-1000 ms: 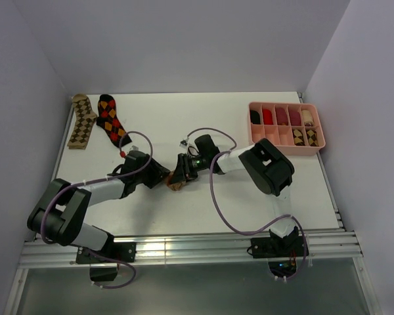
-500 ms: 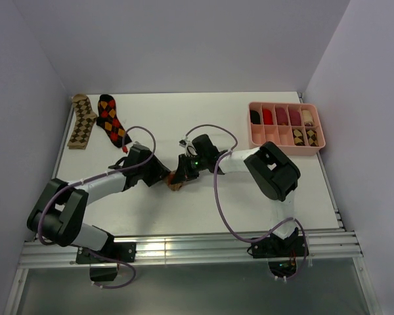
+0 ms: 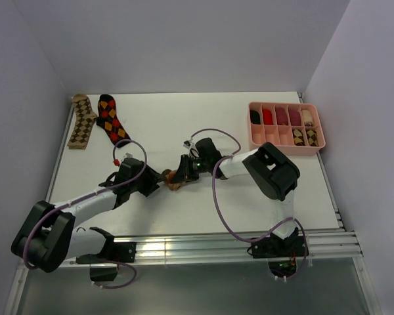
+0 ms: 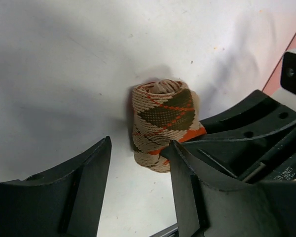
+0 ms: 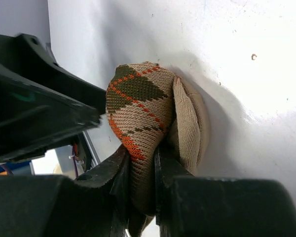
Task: Roll the socks
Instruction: Roll the sock at the center of the board.
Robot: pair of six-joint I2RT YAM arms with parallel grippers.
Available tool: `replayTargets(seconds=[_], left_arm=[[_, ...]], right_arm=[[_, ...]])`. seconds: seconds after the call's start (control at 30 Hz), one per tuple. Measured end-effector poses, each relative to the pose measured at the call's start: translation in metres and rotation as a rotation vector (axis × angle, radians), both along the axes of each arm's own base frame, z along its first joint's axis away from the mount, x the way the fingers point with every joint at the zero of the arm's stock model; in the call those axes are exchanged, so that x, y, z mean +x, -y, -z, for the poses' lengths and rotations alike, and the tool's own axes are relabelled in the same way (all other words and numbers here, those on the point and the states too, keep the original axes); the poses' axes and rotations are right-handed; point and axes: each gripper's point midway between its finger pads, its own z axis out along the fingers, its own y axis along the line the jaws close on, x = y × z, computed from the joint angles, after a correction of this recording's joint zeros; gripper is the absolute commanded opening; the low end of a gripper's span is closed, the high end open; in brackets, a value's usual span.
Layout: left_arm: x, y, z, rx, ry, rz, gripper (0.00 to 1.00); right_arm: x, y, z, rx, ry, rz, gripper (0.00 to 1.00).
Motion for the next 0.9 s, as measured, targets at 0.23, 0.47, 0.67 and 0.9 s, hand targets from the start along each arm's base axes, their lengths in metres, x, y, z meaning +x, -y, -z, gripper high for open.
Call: replayTargets(seconds=[0.23, 0.47, 0.67, 0.9], left_arm=[[0.002, 0.007, 0.013, -0.043, 0.01, 0.012, 0.54], [0.008, 0.012, 0.015, -0.08, 0.065, 0.016, 0.57], [0.011, 0.014, 0.009, -0.112, 0.125, 0.022, 0.59], [0.009, 0.008, 0.009, -0.133, 0.175, 0.012, 0.61]], right_arm=[[0.002, -0.004, 0.0, 0.028, -0.027, 0.01, 0.0], [0.004, -0.003, 0.001, 0.056, -0.051, 0.01, 0.0], [0.004, -0.006, 0.002, 0.094, -0.061, -0.007, 0.0], [0.001, -0.008, 0.002, 0.112, -0.075, -0.029, 0.0]])
